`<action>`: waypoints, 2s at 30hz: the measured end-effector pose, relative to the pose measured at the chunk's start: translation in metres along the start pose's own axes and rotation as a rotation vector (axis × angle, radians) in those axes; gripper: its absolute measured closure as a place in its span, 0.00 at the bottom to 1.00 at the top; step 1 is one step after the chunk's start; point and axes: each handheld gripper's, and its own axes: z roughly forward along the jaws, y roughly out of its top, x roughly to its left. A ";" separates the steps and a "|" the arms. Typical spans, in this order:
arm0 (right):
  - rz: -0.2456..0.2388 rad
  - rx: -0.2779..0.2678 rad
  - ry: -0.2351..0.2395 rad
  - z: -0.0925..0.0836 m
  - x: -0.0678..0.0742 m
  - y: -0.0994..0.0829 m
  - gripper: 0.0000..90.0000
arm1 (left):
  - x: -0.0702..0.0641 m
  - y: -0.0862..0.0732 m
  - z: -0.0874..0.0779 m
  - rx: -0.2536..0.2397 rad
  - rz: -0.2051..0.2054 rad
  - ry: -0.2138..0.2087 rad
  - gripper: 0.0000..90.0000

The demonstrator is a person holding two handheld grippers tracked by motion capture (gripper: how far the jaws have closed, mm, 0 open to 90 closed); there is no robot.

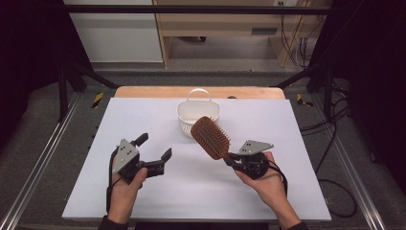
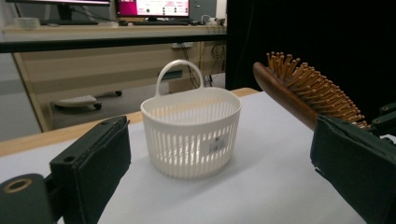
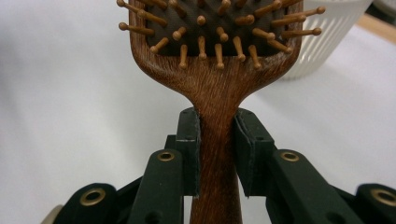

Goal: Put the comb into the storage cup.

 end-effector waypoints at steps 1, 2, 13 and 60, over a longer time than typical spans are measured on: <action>-0.001 -0.017 -0.005 0.000 0.001 0.005 0.81 | 0.000 0.003 0.003 -0.001 -0.011 -0.009 0.06; 0.001 -0.027 -0.004 0.000 0.002 0.008 0.81 | -0.001 0.009 0.008 -0.006 -0.025 -0.027 0.06; 0.049 -0.164 -0.022 0.008 0.017 0.020 0.81 | -0.017 0.007 0.005 -0.017 -0.107 -0.160 0.04; -0.098 -0.144 0.017 0.040 0.077 0.023 0.81 | -0.016 -0.011 0.001 -0.069 -0.363 -0.168 0.09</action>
